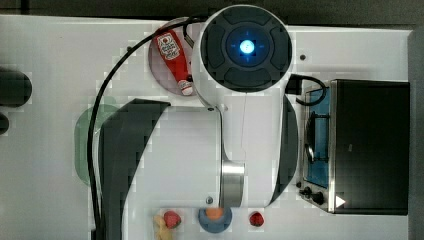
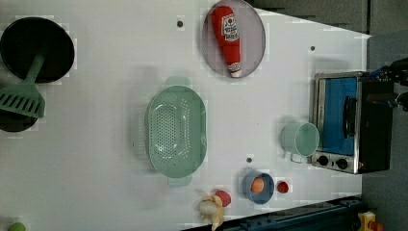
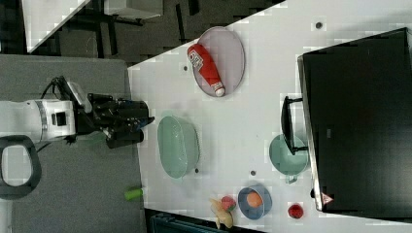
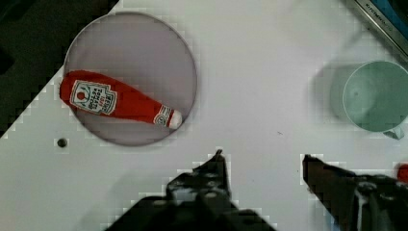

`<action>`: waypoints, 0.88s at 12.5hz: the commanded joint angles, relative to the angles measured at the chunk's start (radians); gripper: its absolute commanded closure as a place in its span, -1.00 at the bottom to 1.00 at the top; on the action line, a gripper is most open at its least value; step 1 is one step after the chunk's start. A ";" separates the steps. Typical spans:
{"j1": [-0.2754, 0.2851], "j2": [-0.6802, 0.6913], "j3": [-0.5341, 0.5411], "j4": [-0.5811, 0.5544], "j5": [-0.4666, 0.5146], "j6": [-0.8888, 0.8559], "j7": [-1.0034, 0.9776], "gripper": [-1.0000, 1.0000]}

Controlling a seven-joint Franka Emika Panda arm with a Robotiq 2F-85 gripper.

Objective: Drag strainer left to right.

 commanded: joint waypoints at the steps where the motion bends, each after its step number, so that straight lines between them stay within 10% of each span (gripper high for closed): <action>1: -0.014 -0.442 0.001 -0.227 -0.024 -0.203 0.158 -0.60; 3: -0.011 -0.440 0.011 -0.228 -0.019 -0.203 0.158 -0.99; 11: 0.029 -0.340 0.334 -0.230 -0.018 -0.085 0.195 -1.00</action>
